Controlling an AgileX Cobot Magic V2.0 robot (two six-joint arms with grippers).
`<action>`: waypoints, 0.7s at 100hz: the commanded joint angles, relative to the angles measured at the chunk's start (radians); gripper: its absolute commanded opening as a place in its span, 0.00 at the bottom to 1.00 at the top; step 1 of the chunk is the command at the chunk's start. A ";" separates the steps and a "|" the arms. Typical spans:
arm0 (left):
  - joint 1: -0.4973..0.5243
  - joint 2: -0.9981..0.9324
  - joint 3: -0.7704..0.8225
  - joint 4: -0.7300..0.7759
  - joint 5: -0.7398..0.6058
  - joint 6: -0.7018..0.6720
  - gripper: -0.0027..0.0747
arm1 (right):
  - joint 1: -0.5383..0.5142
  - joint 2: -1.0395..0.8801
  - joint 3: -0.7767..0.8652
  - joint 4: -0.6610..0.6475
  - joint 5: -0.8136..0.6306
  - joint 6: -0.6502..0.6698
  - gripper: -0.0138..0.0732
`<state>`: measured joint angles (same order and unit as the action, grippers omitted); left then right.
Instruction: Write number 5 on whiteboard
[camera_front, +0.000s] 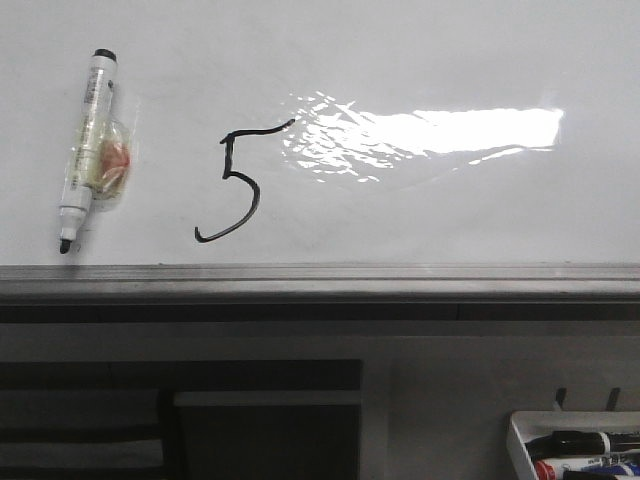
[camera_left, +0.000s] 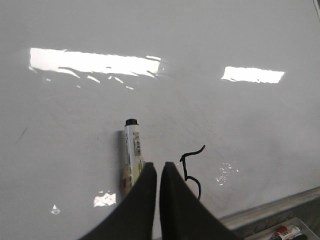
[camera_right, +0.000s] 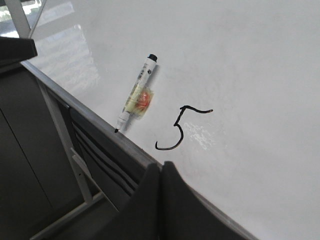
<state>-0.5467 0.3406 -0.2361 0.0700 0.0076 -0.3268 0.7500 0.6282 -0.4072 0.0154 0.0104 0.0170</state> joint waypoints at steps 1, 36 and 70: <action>-0.001 -0.031 0.019 0.009 -0.100 -0.001 0.01 | -0.006 -0.097 0.046 -0.015 -0.082 -0.009 0.09; -0.001 -0.044 0.048 0.009 -0.107 -0.001 0.01 | -0.006 -0.261 0.180 -0.015 -0.022 -0.009 0.09; -0.001 -0.044 0.048 0.009 -0.107 -0.001 0.01 | -0.006 -0.261 0.182 -0.015 0.106 -0.009 0.09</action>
<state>-0.5467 0.2914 -0.1615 0.0780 -0.0153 -0.3268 0.7500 0.3630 -0.2001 0.0132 0.1583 0.0170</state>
